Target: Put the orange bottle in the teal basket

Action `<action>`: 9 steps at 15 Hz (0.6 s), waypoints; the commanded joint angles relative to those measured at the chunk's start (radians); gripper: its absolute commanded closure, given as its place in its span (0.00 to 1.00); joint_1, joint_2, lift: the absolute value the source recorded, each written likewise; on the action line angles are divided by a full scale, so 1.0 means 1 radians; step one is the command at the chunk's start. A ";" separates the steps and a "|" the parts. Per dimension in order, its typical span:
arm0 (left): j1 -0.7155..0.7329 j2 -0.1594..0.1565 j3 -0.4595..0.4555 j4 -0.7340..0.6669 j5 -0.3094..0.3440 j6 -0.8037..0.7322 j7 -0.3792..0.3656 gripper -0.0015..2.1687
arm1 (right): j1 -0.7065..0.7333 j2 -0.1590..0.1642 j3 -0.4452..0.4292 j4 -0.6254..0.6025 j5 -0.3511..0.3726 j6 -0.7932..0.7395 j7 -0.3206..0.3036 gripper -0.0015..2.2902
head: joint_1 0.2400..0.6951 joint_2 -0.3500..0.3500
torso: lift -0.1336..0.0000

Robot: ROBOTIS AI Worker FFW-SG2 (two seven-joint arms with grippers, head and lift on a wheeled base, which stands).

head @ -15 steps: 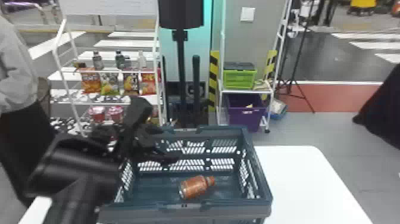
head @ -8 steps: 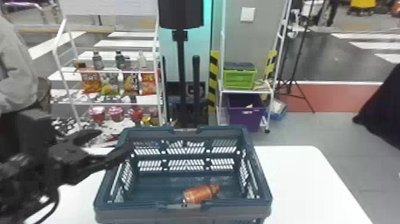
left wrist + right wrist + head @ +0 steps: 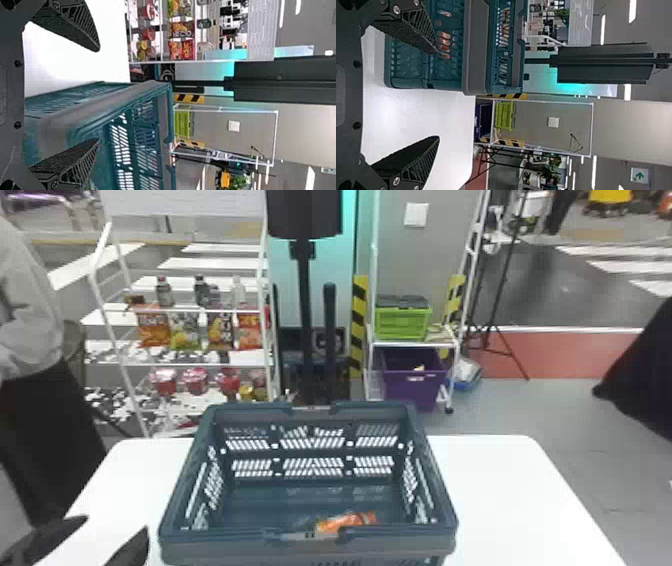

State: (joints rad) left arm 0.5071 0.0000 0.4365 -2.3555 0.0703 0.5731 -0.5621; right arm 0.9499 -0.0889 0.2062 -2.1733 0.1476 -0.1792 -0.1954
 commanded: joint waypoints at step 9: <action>0.289 -0.003 -0.260 0.271 -0.029 -0.819 0.309 0.04 | -0.033 -0.081 0.019 -0.002 -0.072 -0.039 0.031 0.06 | 0.57 0.50 | 1.00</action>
State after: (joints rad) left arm 0.7711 0.0000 0.2154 -2.1131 0.0432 -0.1763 -0.2834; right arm 0.9179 -0.1624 0.2248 -2.1755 0.0808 -0.2126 -0.1654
